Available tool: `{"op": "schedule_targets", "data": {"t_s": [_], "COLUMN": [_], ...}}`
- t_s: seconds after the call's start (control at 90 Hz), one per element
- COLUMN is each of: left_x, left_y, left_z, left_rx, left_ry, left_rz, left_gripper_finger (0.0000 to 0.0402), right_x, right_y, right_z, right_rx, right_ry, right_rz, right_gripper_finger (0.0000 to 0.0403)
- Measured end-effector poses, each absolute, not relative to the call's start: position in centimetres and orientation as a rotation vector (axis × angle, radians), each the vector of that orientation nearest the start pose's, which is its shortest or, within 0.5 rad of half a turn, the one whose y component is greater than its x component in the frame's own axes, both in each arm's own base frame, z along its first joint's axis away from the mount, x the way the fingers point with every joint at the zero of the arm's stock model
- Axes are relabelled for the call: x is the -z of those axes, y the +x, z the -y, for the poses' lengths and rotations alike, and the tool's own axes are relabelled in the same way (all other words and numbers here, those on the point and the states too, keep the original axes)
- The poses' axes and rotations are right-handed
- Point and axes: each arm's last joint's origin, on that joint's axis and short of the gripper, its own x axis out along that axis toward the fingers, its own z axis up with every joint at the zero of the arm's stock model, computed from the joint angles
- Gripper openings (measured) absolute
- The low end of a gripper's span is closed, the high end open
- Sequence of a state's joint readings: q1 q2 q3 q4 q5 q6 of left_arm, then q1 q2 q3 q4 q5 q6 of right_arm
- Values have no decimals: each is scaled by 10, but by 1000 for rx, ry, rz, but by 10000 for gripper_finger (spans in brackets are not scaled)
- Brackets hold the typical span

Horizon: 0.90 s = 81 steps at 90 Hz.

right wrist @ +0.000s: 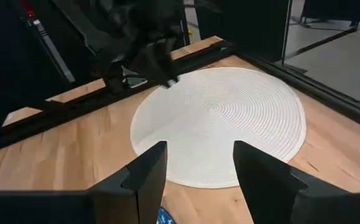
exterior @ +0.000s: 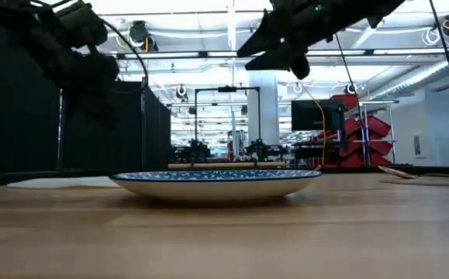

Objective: Set table place
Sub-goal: Move the white tablemat to the center of the table

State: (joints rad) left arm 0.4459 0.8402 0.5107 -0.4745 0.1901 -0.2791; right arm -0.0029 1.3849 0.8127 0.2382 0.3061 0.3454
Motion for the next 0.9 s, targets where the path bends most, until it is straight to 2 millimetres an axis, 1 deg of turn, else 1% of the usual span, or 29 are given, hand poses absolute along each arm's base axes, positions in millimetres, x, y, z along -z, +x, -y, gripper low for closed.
{"op": "schedule_targets", "data": {"t_s": [0.133,0.211,0.322,0.411,0.522,0.633,0.733,0.789,0.9], "left_x": [-209,-212,-215,-213,-201,-185,-174,-170,-166], "left_y": [160,165,172,181,192,205,215,217,212], "left_z": [-54,-49,-46,-42,-38,-34,-32,-33,-39], "left_rx": [-99,-36,-101,-82,-115,-108,-108,-150,-272], "left_ry": [-621,-640,-691,-722,-725,-723,-702,-665,-593], "left_rz": [-662,-631,-582,-578,-631,-700,-722,-741,-772], "left_gripper_finger": [109,109,109,109,109,109,109,109,109], "right_x": [-247,-246,-246,-246,-247,-247,-248,-249,-253], "right_y": [299,298,298,298,298,297,297,295,291], "right_z": [15,18,21,22,25,28,29,29,28], "right_rx": [384,394,402,403,388,377,379,380,380], "right_ry": [289,289,288,277,282,287,285,285,284], "right_rz": [-296,-304,-303,-306,-306,-309,-306,-311,-316], "right_gripper_finger": [171,171,171,171,171,171,171,171,171]}}
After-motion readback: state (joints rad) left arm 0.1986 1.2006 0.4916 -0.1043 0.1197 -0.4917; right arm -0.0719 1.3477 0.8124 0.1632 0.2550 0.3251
